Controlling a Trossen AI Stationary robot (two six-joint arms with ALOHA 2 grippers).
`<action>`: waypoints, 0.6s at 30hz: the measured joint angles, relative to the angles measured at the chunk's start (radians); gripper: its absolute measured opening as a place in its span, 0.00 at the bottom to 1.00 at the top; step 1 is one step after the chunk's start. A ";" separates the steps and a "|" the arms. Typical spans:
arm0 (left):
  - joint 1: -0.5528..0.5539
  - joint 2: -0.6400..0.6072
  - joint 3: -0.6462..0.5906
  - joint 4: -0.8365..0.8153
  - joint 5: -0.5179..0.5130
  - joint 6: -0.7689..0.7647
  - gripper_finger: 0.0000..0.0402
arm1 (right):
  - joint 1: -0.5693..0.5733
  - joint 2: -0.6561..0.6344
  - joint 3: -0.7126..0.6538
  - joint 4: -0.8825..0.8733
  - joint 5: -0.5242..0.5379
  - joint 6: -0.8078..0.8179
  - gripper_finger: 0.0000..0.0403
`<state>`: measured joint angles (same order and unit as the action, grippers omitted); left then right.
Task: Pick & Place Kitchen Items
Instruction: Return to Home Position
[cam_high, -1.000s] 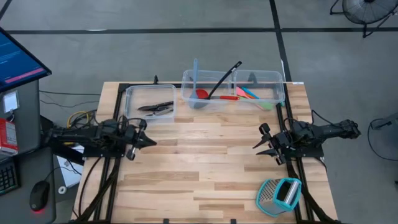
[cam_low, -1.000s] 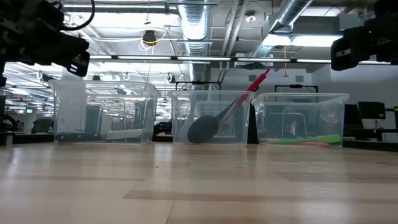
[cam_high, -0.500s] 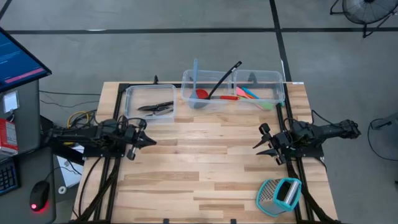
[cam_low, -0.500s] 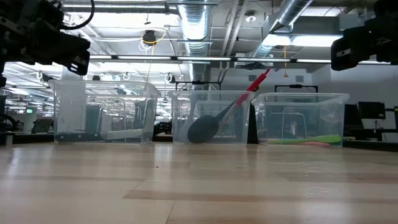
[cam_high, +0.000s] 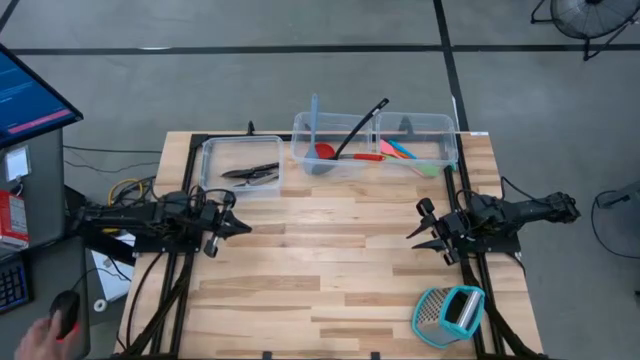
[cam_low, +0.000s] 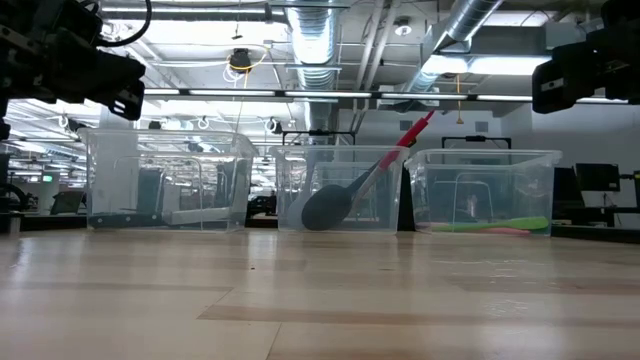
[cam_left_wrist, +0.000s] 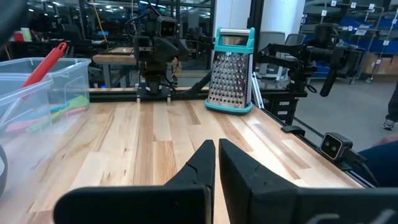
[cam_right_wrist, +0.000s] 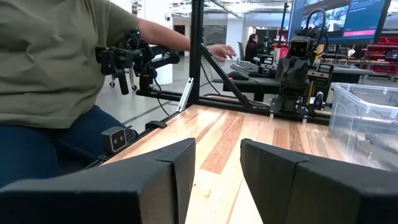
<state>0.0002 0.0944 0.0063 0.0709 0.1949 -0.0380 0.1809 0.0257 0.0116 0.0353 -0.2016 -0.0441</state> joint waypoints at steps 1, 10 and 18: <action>0.000 0.000 0.000 0.000 0.000 0.000 0.01 | 0.000 0.000 0.000 0.000 0.000 0.000 0.31; 0.000 -0.069 0.000 0.005 0.001 0.000 0.01 | 0.000 0.000 0.000 0.000 0.000 0.000 0.31; 0.000 -0.094 0.000 0.052 0.001 0.000 0.01 | 0.000 0.000 0.000 0.000 0.000 0.000 0.31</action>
<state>0.0006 0.0003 0.0059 0.1233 0.1963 -0.0381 0.1806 0.0257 0.0116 0.0353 -0.2016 -0.0441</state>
